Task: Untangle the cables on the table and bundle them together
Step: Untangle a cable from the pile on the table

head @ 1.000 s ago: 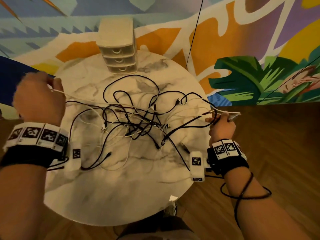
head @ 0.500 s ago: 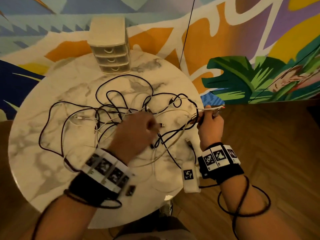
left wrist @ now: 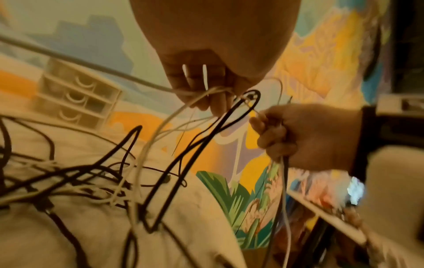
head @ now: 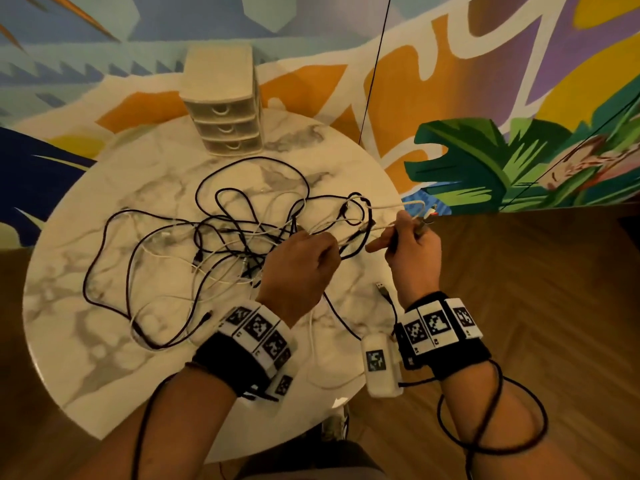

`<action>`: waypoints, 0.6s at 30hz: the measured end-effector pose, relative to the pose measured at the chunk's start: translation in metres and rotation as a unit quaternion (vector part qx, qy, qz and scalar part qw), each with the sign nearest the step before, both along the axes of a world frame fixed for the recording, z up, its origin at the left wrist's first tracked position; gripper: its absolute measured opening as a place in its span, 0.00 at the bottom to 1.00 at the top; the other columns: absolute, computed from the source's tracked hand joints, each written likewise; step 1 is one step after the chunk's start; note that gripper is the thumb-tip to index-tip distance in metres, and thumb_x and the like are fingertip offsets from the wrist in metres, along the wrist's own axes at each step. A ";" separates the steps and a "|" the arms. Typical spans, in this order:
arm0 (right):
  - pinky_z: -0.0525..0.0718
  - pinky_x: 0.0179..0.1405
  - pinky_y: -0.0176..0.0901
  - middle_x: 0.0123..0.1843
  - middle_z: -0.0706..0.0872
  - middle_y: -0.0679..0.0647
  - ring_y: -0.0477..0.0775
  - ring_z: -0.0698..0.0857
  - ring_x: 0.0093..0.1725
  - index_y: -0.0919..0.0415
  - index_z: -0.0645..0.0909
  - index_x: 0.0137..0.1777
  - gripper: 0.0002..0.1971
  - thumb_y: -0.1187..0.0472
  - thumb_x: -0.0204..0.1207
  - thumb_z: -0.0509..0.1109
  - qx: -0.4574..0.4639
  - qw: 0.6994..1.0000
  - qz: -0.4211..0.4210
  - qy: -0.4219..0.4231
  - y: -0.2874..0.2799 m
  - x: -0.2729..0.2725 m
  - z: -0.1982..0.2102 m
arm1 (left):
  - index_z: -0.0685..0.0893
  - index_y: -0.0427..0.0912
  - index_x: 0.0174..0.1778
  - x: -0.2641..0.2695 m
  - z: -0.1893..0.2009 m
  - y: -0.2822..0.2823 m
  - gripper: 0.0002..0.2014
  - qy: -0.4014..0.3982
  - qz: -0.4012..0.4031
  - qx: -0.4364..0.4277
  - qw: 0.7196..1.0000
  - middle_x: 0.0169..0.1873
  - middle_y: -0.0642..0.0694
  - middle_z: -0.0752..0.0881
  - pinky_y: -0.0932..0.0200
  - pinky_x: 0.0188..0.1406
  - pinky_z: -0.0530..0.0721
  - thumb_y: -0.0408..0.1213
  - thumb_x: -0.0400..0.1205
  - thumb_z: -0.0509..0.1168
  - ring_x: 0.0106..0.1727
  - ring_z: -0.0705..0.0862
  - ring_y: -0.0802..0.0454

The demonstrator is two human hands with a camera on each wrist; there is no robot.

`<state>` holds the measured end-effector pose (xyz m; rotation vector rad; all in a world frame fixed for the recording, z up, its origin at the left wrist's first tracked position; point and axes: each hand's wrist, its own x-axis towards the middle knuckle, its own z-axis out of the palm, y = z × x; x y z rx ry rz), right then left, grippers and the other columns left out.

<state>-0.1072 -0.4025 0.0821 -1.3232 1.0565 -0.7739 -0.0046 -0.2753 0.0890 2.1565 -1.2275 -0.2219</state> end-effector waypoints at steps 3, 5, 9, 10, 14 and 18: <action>0.68 0.24 0.42 0.25 0.87 0.58 0.60 0.75 0.27 0.58 0.77 0.29 0.24 0.51 0.86 0.57 0.002 1.000 0.007 0.013 0.001 0.003 -0.001 | 0.83 0.47 0.46 0.010 0.004 -0.002 0.11 0.077 -0.002 0.043 0.996 0.28 0.54 0.85 0.52 0.36 0.82 0.45 0.85 0.56 0.35 0.85 0.52; 0.68 0.26 0.43 0.25 0.88 0.59 0.53 0.73 0.24 0.58 0.77 0.28 0.24 0.50 0.86 0.56 -0.004 1.000 0.009 0.029 0.001 0.004 -0.001 | 0.80 0.45 0.53 0.012 0.007 -0.002 0.12 -0.030 -0.031 0.110 0.993 0.31 0.51 0.86 0.51 0.37 0.80 0.45 0.87 0.53 0.38 0.85 0.46; 0.72 0.36 0.47 0.25 0.87 0.58 0.41 0.76 0.22 0.57 0.77 0.28 0.24 0.51 0.86 0.55 -0.014 0.997 0.027 0.067 0.002 0.003 -0.005 | 0.78 0.45 0.55 0.017 0.016 0.003 0.11 -0.104 -0.086 0.133 0.982 0.38 0.44 0.85 0.50 0.36 0.79 0.44 0.87 0.52 0.40 0.83 0.42; 0.73 0.37 0.47 0.25 0.87 0.57 0.40 0.76 0.22 0.58 0.77 0.28 0.25 0.51 0.86 0.55 -0.023 0.996 0.034 0.080 0.002 0.003 -0.006 | 0.80 0.44 0.52 0.019 0.022 0.004 0.09 -0.150 -0.103 0.111 0.977 0.39 0.44 0.84 0.53 0.34 0.77 0.41 0.86 0.56 0.42 0.82 0.43; 0.75 0.38 0.49 0.26 0.88 0.56 0.43 0.76 0.24 0.54 0.78 0.28 0.24 0.49 0.86 0.55 -0.043 0.994 0.043 0.089 0.005 0.005 -0.009 | 0.83 0.43 0.51 0.024 0.044 -0.004 0.07 -0.209 -0.099 0.107 0.967 0.46 0.46 0.82 0.53 0.35 0.77 0.36 0.84 0.59 0.47 0.81 0.45; 0.77 0.44 0.55 0.26 0.88 0.55 0.45 0.76 0.28 0.48 0.82 0.25 0.27 0.49 0.85 0.55 -0.052 0.994 0.050 0.087 0.008 0.013 -0.009 | 0.82 0.44 0.47 0.034 0.047 -0.005 0.08 -0.018 -0.038 0.068 0.997 0.38 0.48 0.87 0.50 0.40 0.81 0.40 0.85 0.58 0.39 0.84 0.48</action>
